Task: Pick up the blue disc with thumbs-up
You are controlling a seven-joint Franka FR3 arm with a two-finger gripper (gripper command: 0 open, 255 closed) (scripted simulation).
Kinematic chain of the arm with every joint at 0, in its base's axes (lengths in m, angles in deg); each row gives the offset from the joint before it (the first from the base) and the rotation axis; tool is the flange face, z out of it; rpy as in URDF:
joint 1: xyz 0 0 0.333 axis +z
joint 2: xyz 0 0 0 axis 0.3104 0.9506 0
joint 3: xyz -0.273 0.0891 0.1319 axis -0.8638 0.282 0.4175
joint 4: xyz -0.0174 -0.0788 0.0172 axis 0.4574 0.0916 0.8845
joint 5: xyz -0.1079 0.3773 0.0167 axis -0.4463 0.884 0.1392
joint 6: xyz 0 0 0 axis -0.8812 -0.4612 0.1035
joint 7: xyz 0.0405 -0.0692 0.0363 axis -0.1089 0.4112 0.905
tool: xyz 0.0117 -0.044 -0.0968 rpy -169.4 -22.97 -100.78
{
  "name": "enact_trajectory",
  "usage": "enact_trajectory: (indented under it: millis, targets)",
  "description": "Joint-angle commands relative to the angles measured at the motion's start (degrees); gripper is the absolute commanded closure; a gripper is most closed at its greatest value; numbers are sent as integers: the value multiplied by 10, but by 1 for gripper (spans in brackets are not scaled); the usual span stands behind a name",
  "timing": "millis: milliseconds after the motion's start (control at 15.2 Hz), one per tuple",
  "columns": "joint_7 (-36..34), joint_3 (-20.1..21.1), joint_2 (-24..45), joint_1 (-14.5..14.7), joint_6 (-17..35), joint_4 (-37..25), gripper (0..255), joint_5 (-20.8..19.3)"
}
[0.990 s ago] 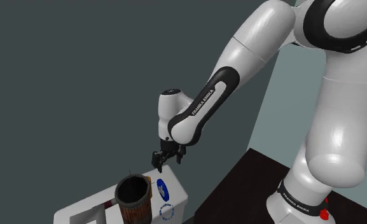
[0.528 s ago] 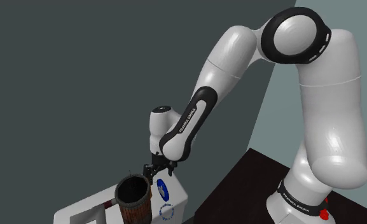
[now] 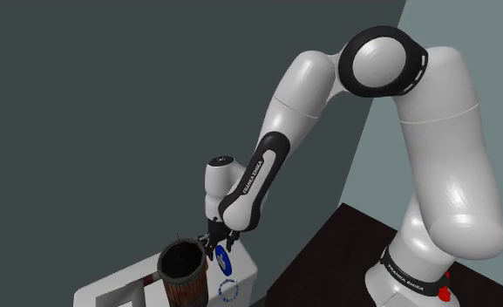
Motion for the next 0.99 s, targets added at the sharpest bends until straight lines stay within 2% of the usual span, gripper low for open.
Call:
enact_trajectory:
  millis: [0, 528, 924]
  targets:
    - [-1, -1, 3, 1, 1, -1, 255, -1]
    - [0, 0, 1, 0, 1, 0, 255, 0]
    - [6, 17, -47, -13, -34, 13, 255, 14]
